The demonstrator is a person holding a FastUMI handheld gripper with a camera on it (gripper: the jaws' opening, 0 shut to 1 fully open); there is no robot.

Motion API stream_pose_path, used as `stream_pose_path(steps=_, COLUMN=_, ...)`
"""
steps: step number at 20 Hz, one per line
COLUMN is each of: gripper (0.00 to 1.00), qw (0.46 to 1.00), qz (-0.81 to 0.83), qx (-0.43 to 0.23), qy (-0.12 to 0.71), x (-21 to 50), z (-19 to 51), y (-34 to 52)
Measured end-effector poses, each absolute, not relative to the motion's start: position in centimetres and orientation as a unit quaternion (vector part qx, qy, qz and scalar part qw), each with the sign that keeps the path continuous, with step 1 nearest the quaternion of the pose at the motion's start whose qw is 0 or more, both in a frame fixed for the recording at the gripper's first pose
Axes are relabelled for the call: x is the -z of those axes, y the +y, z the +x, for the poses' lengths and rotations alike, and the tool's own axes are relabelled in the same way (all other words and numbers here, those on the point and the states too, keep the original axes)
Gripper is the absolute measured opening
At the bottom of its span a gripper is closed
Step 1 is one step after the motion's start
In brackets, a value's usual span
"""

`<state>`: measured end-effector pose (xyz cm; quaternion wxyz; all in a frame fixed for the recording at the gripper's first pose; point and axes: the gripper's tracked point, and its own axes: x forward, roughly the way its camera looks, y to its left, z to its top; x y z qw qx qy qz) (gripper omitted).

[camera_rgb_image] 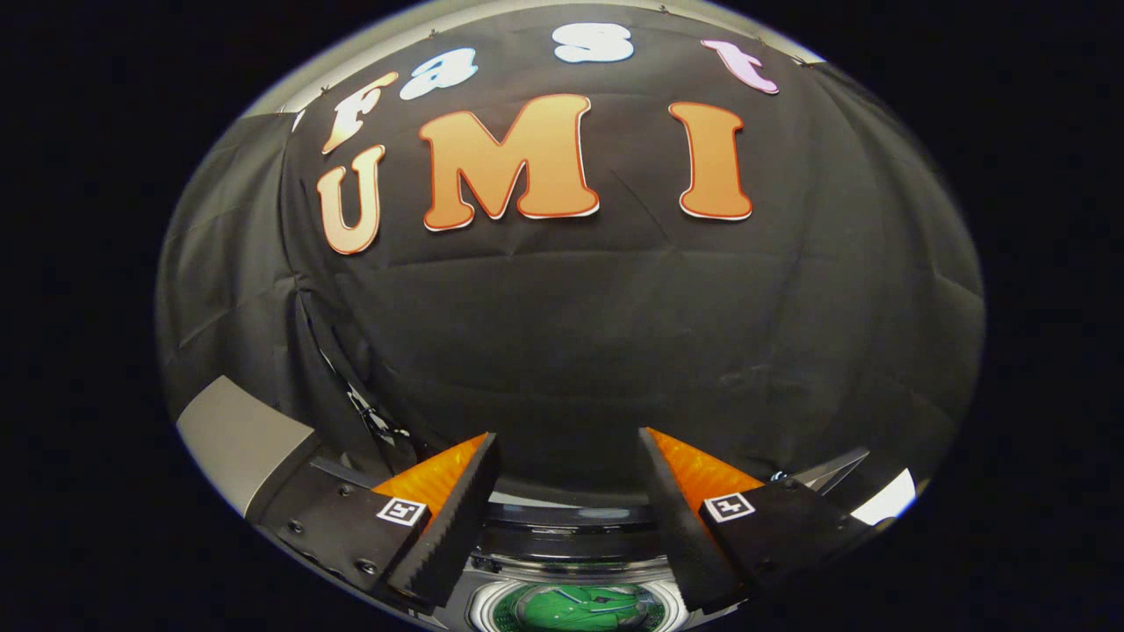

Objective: Put the clothes into the washing machine and then close the washing machine lid.

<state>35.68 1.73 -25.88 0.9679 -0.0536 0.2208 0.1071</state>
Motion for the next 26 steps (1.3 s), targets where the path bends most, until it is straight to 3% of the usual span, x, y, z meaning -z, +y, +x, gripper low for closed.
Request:
stream_pose_path(steps=7, gripper=0.99, qw=0.968, qz=-0.056, qx=-0.108, qy=0.217, x=26.5, z=27.2, y=0.4)
stream_pose_path(steps=16, gripper=0.99, qw=0.953, qz=-0.068, qx=-0.091, qy=0.282, x=30.8, z=20.7, y=-2.3)
stream_pose_path(steps=26, gripper=1.00, qw=0.974, qz=-0.026, qx=-0.118, qy=0.194, x=19.9, z=19.2, y=-1.6)
